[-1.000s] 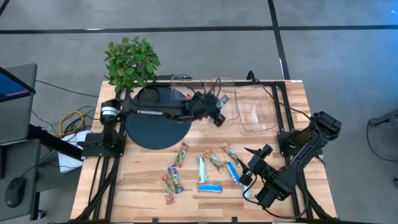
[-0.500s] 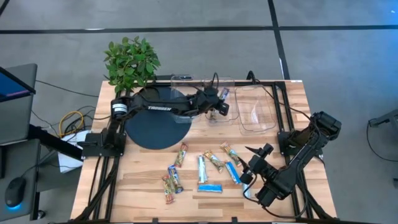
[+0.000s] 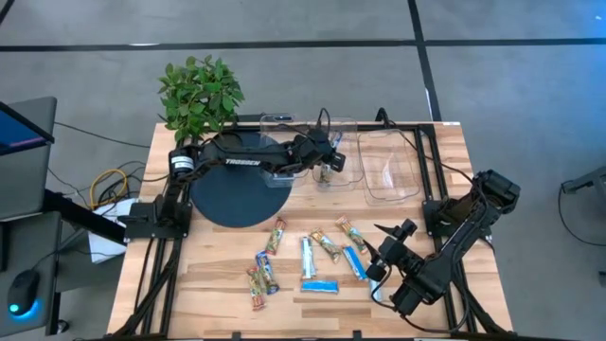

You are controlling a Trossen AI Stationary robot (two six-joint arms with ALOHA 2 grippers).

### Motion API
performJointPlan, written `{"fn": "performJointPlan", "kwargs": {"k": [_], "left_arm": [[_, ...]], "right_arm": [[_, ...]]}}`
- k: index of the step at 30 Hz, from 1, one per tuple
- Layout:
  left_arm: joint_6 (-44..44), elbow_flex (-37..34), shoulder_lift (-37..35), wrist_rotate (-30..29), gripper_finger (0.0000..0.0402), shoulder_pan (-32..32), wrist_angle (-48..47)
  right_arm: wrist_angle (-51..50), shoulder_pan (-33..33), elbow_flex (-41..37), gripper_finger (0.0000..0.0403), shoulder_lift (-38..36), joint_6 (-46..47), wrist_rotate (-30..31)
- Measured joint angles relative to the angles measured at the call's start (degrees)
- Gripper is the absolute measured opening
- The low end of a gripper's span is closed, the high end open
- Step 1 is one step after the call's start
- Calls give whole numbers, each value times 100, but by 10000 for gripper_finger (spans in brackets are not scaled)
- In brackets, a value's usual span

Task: Pick and place Granola Bars by type
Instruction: Put the blue granola bar into the middle transparent bin, then put the yellow granola bar into the right transparent bin

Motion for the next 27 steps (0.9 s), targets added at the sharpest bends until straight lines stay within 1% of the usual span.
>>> {"fn": "performJointPlan", "kwargs": {"k": [3, 9, 12, 14, 19, 24, 27], "left_arm": [[3, 0, 0, -25, 151, 9, -5], [2, 0, 0, -13, 196, -1, -90], [2, 0, 0, 167, 216, -5, -112], [53, 0, 0, 398, 226, -4, -115], [552, 0, -30, 1055, 237, -51, -113], [1265, 0, -344, 1133, 239, -299, -75], [1690, 0, -625, 1132, 239, -515, -267]], "right_arm": [[13, 0, 0, 249, 0, 0, 0], [67, 0, 0, 249, 0, 0, 0], [67, 0, 0, 249, 0, 2, 0], [67, 0, 0, 249, 0, 2, 0], [68, 0, 0, 249, 0, 2, -2], [66, 0, 0, 249, 0, 2, 4], [63, 0, 0, 249, 0, 0, 4]]}}
